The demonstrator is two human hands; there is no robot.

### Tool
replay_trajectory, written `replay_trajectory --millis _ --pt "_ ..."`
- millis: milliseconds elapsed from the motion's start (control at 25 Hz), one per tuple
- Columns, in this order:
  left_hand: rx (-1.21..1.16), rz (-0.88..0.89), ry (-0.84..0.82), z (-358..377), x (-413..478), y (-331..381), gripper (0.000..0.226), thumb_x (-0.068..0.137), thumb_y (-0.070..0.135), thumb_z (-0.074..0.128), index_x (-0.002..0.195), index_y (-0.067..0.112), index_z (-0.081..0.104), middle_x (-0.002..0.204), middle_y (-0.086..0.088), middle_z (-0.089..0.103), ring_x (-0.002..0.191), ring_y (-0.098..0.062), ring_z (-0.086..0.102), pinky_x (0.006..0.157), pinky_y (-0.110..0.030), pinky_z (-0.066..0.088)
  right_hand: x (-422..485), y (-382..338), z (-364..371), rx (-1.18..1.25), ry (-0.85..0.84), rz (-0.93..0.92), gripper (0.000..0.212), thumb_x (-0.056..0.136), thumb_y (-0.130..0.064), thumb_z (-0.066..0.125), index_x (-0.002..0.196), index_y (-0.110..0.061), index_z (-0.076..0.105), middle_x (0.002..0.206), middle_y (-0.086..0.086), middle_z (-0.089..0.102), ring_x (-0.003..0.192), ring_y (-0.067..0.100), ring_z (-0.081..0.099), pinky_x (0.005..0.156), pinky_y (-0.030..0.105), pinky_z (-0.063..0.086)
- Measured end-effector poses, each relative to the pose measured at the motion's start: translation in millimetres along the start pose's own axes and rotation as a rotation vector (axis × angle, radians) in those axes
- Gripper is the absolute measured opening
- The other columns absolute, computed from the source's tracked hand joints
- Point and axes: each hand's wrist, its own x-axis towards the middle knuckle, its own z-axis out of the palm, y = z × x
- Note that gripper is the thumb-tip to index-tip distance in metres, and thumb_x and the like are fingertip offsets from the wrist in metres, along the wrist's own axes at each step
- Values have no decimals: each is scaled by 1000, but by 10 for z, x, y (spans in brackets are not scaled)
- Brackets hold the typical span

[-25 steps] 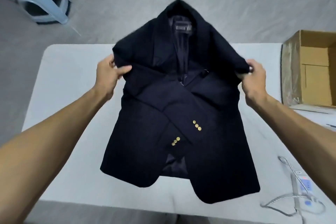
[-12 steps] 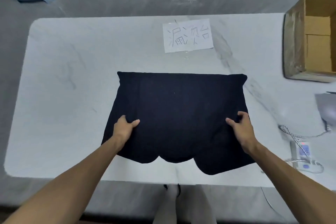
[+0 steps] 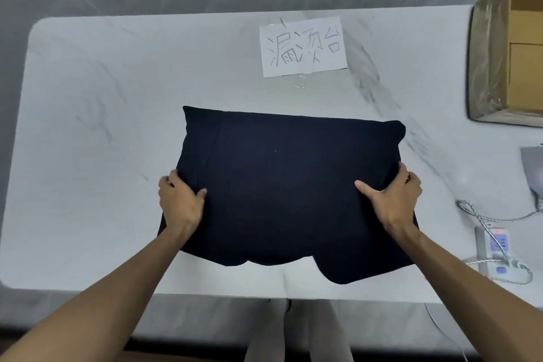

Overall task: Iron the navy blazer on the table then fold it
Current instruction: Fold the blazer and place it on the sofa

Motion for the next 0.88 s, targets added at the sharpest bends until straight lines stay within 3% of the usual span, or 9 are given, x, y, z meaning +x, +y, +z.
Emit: replay_trajectory --millis 120,240,360,480,560,640,680,800,880 --pt "207 599 73 98 -127 199 80 78 16 77 147 13 36 151 -17 34 135 -36 39 114 -45 36 55 -16 -40 -55 -49 114 107 62 -60 82 141 -11 30 138 19 40 127 38 37 106 50 37" --pt "472 928 -175 406 -312 740 91 86 44 70 157 27 17 163 -17 12 146 -37 22 119 -46 24 56 6 -128 -27 -164 253 91 62 -64 78 129 -12 45 118 4 62 105 32 60 92 46 49" --pt "689 837 -394 668 -439 1122 95 95 36 61 157 28 -11 163 -16 -18 150 -42 -2 122 -48 13 74 -49 -234 228 -332 318 52 71 -42 82 105 -6 66 98 5 72 86 26 69 80 39 57" --pt "449 712 -509 553 -404 1165 87 92 24 67 158 33 10 166 -8 -6 152 -33 0 121 -42 22 -127 -393 -399 481 -418 282 31 78 -9 74 108 -7 68 99 6 74 86 22 71 69 30 55" --pt "-161 409 -754 227 -377 1204 69 92 23 69 151 35 35 162 -2 25 149 -25 22 118 -37 28 -407 -744 -529 586 -428 201 32 79 -5 71 110 -13 65 100 1 74 88 19 72 72 29 56" --pt "-782 115 -928 -273 -380 1227 54 97 35 61 147 32 43 146 -1 52 132 -21 52 112 -38 40 -727 -1108 -579 623 -464 96 34 80 -5 70 110 -20 63 99 -5 74 90 17 72 78 33 57" --pt "-963 54 -959 -543 -380 1209 52 98 42 54 148 28 42 141 -3 57 125 -23 59 108 -41 44 -886 -1298 -553 620 -491 30 36 80 -6 69 112 -22 62 99 -7 74 90 15 71 81 35 57" --pt "-1223 13 -951 -1239 -266 944 58 99 52 40 147 21 43 139 -11 59 123 -36 59 104 -49 46 -1313 -1875 -166 537 -579 -205 59 77 -11 67 130 -32 52 103 -10 72 92 13 70 84 40 58" --pt "-1207 3 -888 -1452 -95 658 59 97 55 43 144 21 47 134 -9 63 120 -34 62 98 -45 50 -1508 -2190 306 494 -747 -260 89 77 -13 67 150 -39 25 110 -11 68 97 11 67 89 36 56"
